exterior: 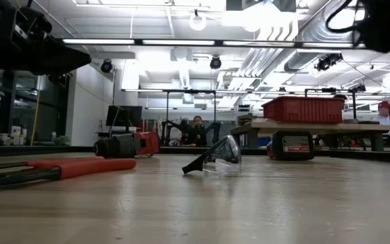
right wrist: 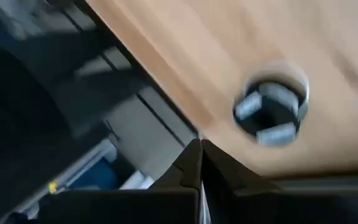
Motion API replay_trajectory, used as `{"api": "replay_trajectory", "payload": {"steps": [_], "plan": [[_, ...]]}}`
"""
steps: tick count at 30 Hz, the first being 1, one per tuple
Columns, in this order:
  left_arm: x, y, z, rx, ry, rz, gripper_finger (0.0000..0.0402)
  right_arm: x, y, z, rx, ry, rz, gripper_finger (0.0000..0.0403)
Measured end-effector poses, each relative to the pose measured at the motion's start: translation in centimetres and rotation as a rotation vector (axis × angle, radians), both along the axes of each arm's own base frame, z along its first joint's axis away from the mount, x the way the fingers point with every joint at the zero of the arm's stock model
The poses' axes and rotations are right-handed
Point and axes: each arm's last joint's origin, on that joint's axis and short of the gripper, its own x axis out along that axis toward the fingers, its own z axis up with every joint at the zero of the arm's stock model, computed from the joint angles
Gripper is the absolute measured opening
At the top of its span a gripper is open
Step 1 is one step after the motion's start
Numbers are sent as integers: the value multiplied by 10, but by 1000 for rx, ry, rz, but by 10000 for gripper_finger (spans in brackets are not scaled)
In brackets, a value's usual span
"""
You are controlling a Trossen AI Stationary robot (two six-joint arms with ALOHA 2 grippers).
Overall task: Coil cords
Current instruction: Uncoil the white wire from the black spool
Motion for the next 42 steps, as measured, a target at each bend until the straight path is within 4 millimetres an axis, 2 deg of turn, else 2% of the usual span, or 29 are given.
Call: {"api": "replay_trajectory", "payload": {"steps": [4,8,10,13,16,22,25,29,33,36,39,42], "plan": [[0,0,0,-45,-10,-3,21,-4,25,7,15,92,16,0],[0,0,0,-266,-46,-4,21,-18,47,-7,-52,287,-55,0],[0,0,0,-318,-55,-2,21,-27,56,-18,-93,384,-65,0],[0,0,0,-328,-54,-1,21,-38,62,-34,-149,485,-100,0],[0,1,0,-372,-67,13,21,-43,68,-51,-168,507,-151,0],[1,2,0,-670,-125,34,21,-48,71,-84,-199,546,-170,0],[2,1,-1,-751,-129,30,21,-47,71,-94,-235,539,-169,0],[4,-1,1,-758,-123,7,21,-30,71,-98,-257,378,-312,0],[8,-3,2,-757,-65,29,21,-3,63,-100,-279,129,-545,0],[14,-5,2,-727,11,40,21,22,52,-99,-296,-53,-658,0],[21,-7,4,-717,80,40,21,45,37,-91,-298,-255,-683,0],[32,-12,13,-656,169,9,21,57,24,-76,-318,-390,-615,0]]}}
